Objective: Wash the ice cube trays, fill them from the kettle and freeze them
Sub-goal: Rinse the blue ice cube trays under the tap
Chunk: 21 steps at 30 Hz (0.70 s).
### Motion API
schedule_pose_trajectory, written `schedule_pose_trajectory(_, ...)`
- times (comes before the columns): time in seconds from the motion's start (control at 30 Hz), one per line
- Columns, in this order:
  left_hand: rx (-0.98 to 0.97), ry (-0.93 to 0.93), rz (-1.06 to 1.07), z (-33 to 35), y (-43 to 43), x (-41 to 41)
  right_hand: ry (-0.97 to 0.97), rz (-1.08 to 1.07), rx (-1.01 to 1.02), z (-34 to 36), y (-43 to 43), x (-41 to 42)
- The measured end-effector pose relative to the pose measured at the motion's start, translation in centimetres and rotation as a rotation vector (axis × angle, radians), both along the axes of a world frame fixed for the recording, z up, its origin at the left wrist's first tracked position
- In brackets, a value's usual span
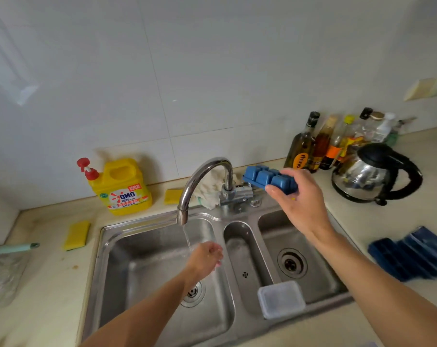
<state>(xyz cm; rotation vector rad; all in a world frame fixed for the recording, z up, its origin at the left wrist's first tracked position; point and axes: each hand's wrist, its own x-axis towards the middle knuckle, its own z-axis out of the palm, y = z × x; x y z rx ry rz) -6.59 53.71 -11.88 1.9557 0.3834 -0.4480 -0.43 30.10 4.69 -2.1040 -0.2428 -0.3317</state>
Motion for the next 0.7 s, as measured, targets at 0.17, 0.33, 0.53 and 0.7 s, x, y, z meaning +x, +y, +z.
schedule_pose_trajectory(0.17,0.056,-0.021,0.004,0.7,-2.5,-0.8,-0.245,0.014,0.07,1.1,-4.2,0.6)
schedule_pose_trajectory(0.33,0.084,-0.033,0.083,0.7,-6.8,-2.4,0.077,0.035,-0.237,-9.7,-10.2,-2.0)
schedule_pose_trajectory(0.53,0.151,-0.039,0.1,0.5,-12.0,-4.1,0.165,0.04,-0.259,-12.7,-17.4,-2.7)
schedule_pose_trajectory(0.7,0.247,-0.091,0.09,1.5,-15.3,-3.5,-0.289,0.064,-0.05,-4.3,-18.0,0.6)
